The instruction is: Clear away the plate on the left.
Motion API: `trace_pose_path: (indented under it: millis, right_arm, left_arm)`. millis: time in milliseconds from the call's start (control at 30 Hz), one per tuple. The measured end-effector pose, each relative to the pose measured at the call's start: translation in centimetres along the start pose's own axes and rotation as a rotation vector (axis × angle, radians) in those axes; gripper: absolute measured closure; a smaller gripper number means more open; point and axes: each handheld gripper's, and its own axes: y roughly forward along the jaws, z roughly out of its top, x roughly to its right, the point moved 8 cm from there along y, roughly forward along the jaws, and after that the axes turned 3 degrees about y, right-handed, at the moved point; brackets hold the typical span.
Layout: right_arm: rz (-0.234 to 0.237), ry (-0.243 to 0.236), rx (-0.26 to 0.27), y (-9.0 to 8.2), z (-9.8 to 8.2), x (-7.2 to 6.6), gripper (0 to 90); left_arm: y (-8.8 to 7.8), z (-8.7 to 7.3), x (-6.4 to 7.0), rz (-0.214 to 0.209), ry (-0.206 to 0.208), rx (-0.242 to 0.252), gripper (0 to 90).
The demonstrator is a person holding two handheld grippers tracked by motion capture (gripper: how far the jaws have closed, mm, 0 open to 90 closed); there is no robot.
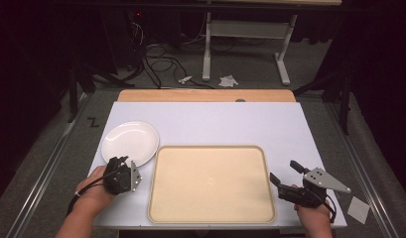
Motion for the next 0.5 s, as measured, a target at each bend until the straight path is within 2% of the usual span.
trace_pose_path:
  millis: [133,167,267,333,400,433,500]
  right_arm:
    - [0.005,-0.005,0.000,-0.01,0.01,-0.16,16.2]
    - [0.006,-0.006,0.001,-0.03,0.02,-0.18,16.2]
    - [0.002,-0.003,-0.001,0.04,-0.01,-0.04,16.2]
    - [0.002,-0.001,-0.003,0.07,-0.02,-0.03,16.2]
    - [0.007,-0.005,0.001,-0.02,0.04,-0.11,16.2]
    - [0.004,0.000,0.000,-0.15,0.05,-0.14,16.2]
    - [0.004,-0.001,0.001,-0.17,0.06,-0.13,16.2]
  left_arm:
    - [0.19,-0.19,0.07,-0.002,0.006,-0.012,36.0]
    - [0.36,-0.11,0.26,0.000,-0.008,0.003,37.0]
    - [0.48,-0.20,0.29,-0.008,-0.008,-0.003,38.6]
    - [0.59,-0.28,0.46,-0.013,-0.024,-0.002,40.3]
    - [0.63,-0.50,0.40,-0.019,-0.017,-0.022,41.7]
    - [0.66,-0.41,0.51,-0.023,-0.028,-0.015,43.0]
    - [0.69,-0.32,0.58,-0.029,-0.020,-0.015,43.6]
